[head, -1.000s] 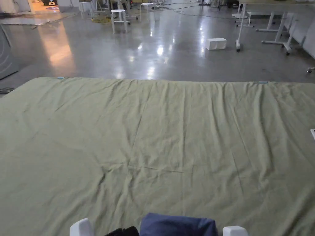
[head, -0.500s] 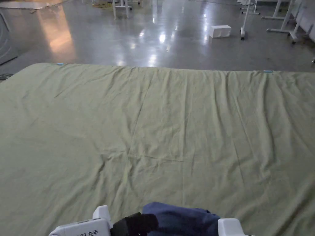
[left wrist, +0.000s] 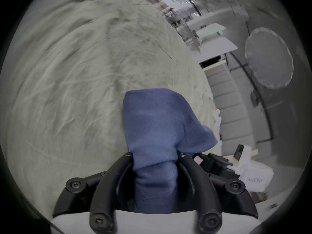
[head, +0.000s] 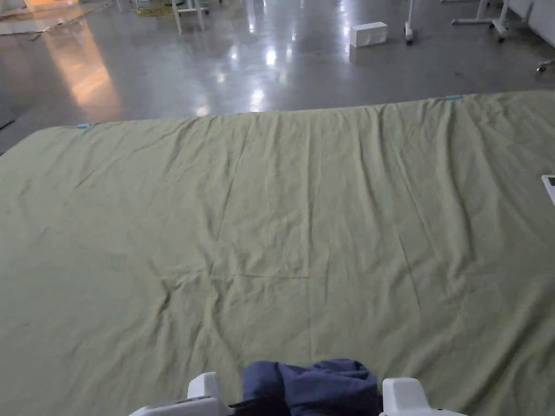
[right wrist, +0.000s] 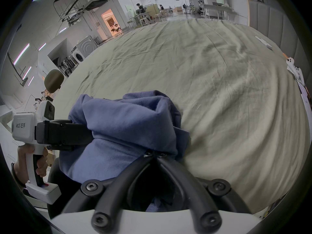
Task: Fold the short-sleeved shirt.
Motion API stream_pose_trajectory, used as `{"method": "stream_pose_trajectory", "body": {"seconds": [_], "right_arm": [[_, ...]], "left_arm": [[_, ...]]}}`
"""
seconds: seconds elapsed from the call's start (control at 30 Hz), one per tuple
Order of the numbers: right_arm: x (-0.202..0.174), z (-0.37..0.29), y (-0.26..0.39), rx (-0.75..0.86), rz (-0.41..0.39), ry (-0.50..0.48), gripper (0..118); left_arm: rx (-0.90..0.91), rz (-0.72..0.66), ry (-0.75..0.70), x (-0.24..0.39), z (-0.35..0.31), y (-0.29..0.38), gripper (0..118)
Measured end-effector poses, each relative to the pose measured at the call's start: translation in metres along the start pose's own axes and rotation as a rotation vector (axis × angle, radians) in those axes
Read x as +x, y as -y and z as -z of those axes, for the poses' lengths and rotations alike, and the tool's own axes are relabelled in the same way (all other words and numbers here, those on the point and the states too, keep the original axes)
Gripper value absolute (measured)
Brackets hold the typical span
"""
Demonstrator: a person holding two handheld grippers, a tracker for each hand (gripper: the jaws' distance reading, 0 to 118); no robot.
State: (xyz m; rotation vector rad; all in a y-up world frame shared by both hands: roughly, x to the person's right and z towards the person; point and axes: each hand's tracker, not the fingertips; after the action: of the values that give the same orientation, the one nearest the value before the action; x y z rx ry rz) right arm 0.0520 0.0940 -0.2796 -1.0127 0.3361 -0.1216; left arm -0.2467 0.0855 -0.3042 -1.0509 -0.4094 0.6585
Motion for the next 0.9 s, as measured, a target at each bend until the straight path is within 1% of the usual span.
{"method": "stream_pose_trajectory", "body": {"seconds": [0.13, 0.27, 0.37, 0.4, 0.43, 0.47, 0.53, 0.6, 0.67, 0.73, 0.8, 0.87, 0.9], "right_arm": [[-0.004, 0.0, 0.005, 0.028, -0.024, 0.011, 0], [-0.004, -0.005, -0.001, 0.024, -0.066, -0.005, 0], [-0.007, -0.016, -0.01, 0.004, -0.058, -0.011, 0], [-0.009, -0.024, -0.009, 0.031, -0.063, -0.016, 0], [-0.013, -0.037, -0.007, 0.121, -0.077, -0.027, 0], [-0.017, -0.05, -0.003, 0.174, -0.078, -0.055, 0], [-0.023, -0.07, 0.004, 0.222, -0.048, -0.124, 0], [-0.029, -0.085, 0.013, 0.222, -0.031, -0.163, 0], [-0.033, -0.095, 0.028, 0.208, -0.037, -0.175, 0], [-0.037, -0.1, 0.043, 0.176, -0.065, -0.164, 0], [-0.039, -0.103, 0.058, 0.136, -0.107, -0.145, 0], [-0.038, -0.109, 0.071, 0.128, -0.104, -0.145, 0], [-0.035, -0.113, 0.077, 0.12, -0.069, -0.167, 0]], "left_arm": [[-0.006, 0.004, -0.008, 0.004, 0.001, 0.0, 32], [-0.022, -0.028, 0.029, -0.006, -0.002, -0.005, 32], [-0.017, -0.043, 0.017, -0.001, -0.008, -0.007, 32], [-0.009, -0.025, 0.003, 0.003, -0.011, -0.008, 32], [0.015, -0.005, 0.002, 0.005, -0.02, -0.008, 32], [0.036, -0.001, 0.039, 0.006, -0.03, -0.01, 32], [0.046, -0.036, 0.116, 0.001, -0.056, -0.018, 32], [0.076, -0.01, 0.089, -0.005, -0.092, -0.028, 32], [0.13, 0.051, 0.032, -0.018, -0.142, -0.047, 32], [0.183, 0.024, -0.026, -0.042, -0.191, -0.069, 32], [0.23, 0.006, -0.114, -0.075, -0.239, -0.094, 32], [0.249, -0.049, -0.241, -0.114, -0.275, -0.124, 32], [0.23, -0.11, -0.284, -0.136, -0.289, -0.138, 32]]}}
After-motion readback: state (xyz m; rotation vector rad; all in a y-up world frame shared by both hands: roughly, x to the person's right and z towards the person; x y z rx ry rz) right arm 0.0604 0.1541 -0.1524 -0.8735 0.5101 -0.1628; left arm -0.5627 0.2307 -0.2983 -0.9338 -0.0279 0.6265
